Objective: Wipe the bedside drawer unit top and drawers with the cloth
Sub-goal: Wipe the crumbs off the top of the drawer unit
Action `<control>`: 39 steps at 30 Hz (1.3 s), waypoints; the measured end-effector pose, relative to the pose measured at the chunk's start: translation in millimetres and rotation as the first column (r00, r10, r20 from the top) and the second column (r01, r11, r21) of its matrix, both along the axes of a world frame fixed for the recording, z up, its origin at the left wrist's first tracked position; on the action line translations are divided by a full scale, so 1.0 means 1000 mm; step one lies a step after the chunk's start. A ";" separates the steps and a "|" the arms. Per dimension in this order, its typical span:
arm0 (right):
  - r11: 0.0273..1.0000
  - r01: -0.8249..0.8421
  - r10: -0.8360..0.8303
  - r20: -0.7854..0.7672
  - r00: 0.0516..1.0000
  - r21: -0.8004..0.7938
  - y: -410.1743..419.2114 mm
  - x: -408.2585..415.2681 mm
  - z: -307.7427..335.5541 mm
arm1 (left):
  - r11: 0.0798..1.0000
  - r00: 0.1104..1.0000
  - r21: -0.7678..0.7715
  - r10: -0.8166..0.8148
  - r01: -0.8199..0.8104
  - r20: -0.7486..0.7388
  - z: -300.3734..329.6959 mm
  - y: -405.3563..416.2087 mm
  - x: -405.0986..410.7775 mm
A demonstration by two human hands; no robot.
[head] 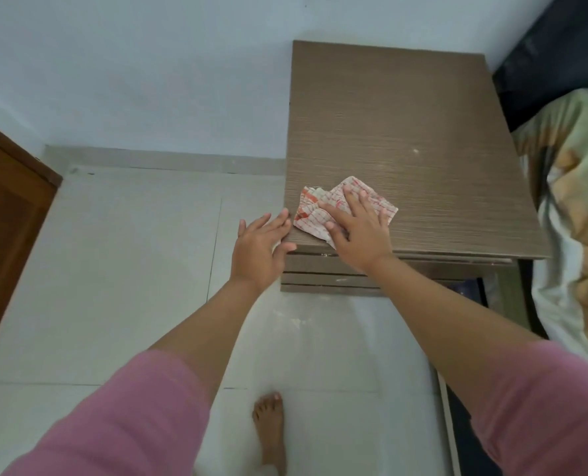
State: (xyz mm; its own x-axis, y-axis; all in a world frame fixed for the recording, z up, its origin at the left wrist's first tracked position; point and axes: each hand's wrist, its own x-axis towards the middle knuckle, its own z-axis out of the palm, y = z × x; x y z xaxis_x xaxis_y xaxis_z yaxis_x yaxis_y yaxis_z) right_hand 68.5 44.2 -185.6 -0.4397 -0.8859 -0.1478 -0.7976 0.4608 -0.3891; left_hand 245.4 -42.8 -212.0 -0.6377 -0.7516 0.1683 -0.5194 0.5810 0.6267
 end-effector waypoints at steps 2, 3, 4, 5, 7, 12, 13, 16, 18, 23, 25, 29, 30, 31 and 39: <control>1.000 -0.003 0.003 -0.006 1.000 -0.028 0.010 0.003 0.000 | 1.000 1.000 0.012 0.009 -0.008 -0.015 -0.001 0.000 0.001; 0.999 -0.007 0.007 -0.004 1.000 -0.043 0.013 0.003 0.000 | 1.000 1.000 0.019 0.009 -0.009 -0.019 -0.001 0.000 0.001; 0.998 -0.013 0.014 0.004 1.000 -0.056 0.016 0.004 0.000 | 1.000 1.000 0.023 0.009 -0.009 -0.017 -0.001 0.000 0.001; 0.998 -0.017 0.018 0.017 1.000 -0.066 0.018 0.004 0.000 | 1.000 1.000 0.026 0.008 -0.008 -0.010 0.000 0.000 0.001; 0.997 -0.022 0.025 0.038 0.999 -0.079 0.021 0.004 -0.001 | 0.999 1.000 0.033 0.001 -0.001 0.003 0.002 -0.001 0.001; 0.993 -0.021 0.026 0.041 0.999 -0.120 0.029 0.006 -0.008 | 1.000 1.000 0.008 -0.027 0.027 0.006 -0.001 -0.005 0.002; 0.991 -0.017 0.023 0.039 0.999 -0.136 0.030 0.007 -0.009 | 1.000 1.000 0.006 -0.027 0.027 0.002 -0.002 -0.005 0.002; 0.988 -0.002 0.009 0.048 0.999 -0.157 0.034 0.011 -0.009 | 1.000 1.000 0.016 -0.021 0.021 0.000 -0.001 -0.004 0.001; 0.989 0.006 0.004 0.065 0.998 -0.146 0.037 0.015 -0.009 | 1.000 1.000 0.014 -0.028 0.028 0.001 0.000 -0.005 0.002; 0.984 0.021 -0.006 0.085 0.996 -0.176 0.041 0.019 -0.009 | 1.000 1.000 -0.003 -0.028 0.028 0.013 0.000 -0.005 0.002; 0.979 0.027 -0.009 0.090 0.996 -0.204 0.042 0.021 -0.009 | 1.000 1.000 -0.015 -0.024 0.024 0.011 0.000 -0.004 0.002; 0.978 0.032 -0.009 0.107 0.994 -0.207 0.045 0.023 -0.010 | 0.999 0.999 -0.037 -0.013 0.014 0.037 -0.001 -0.004 0.001; 0.980 0.025 -0.002 0.114 0.994 -0.199 0.045 0.022 -0.009 | 0.999 0.999 -0.049 -0.009 0.011 0.035 0.000 -0.003 0.001; 0.981 0.011 0.012 0.116 0.993 -0.195 0.045 0.020 -0.008 | 0.998 1.000 -0.059 -0.001 0.003 0.030 0.000 -0.002 0.000; 0.964 -0.054 0.085 0.111 0.990 -0.260 0.050 0.013 -0.013 | 0.991 0.998 -0.130 0.048 -0.043 0.035 -0.003 0.002 -0.001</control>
